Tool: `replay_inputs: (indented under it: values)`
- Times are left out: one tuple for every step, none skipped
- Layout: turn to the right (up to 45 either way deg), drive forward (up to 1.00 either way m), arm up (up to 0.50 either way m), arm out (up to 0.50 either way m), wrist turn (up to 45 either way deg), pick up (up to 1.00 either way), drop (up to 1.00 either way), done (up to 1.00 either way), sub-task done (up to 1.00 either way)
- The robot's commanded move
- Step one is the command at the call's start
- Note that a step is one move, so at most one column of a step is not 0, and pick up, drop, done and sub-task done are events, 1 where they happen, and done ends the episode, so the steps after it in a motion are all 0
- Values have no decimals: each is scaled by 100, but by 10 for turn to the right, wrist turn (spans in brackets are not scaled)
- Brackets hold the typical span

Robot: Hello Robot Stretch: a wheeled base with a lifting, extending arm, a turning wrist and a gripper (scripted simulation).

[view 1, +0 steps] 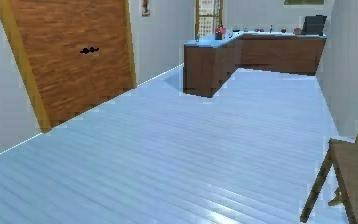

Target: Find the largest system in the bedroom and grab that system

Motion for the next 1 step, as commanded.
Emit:
replay_inputs:
  values:
    - [180,0,0,0,0,0,0,0,0]
